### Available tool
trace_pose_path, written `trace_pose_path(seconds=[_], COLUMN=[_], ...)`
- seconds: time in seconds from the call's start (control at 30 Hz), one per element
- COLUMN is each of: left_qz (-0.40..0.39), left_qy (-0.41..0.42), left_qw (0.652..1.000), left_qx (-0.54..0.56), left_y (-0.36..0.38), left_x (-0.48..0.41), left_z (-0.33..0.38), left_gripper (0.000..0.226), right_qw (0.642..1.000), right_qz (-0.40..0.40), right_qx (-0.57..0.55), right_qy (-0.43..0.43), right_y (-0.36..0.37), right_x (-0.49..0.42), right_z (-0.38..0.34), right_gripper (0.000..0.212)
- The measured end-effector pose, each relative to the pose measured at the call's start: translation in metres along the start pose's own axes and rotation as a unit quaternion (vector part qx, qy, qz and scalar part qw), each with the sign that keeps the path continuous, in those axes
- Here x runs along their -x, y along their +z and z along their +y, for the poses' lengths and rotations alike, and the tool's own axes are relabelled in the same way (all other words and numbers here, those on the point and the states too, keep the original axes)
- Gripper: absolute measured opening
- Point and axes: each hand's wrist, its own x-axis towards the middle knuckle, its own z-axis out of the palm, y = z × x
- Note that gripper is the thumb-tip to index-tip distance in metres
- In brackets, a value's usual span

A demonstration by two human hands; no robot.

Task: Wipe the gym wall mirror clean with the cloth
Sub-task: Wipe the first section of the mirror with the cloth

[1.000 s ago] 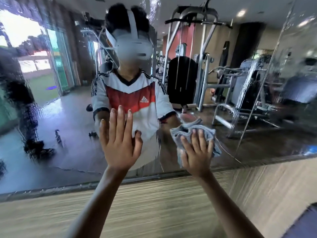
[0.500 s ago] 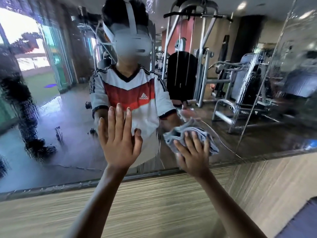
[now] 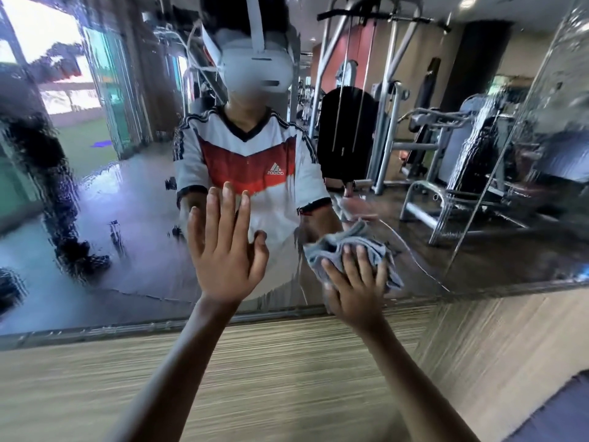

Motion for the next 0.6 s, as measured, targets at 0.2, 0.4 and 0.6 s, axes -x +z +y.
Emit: trace_pose_path(seconds=[0.2, 0.4, 0.6], left_qz=[-0.002, -0.004, -0.021], left_qy=[-0.010, -0.008, 0.000], left_qw=[1.000, 1.000, 1.000], left_qx=[-0.002, -0.003, 0.009], left_y=[0.000, -0.001, -0.008], left_x=[-0.001, -0.002, -0.006], left_z=[0.003, 0.002, 0.001], left_gripper=[0.063, 0.063, 0.060], right_qw=[0.955, 0.990, 0.999], right_qz=[0.056, 0.055, 0.023], right_qx=[-0.012, -0.022, 0.018], right_qy=[0.291, 0.127, 0.038], right_y=[-0.009, -0.005, -0.010], right_x=[-0.056, -0.100, -0.037], right_z=[0.031, -0.014, 0.029], right_gripper=[0.055, 0.056, 0.057])
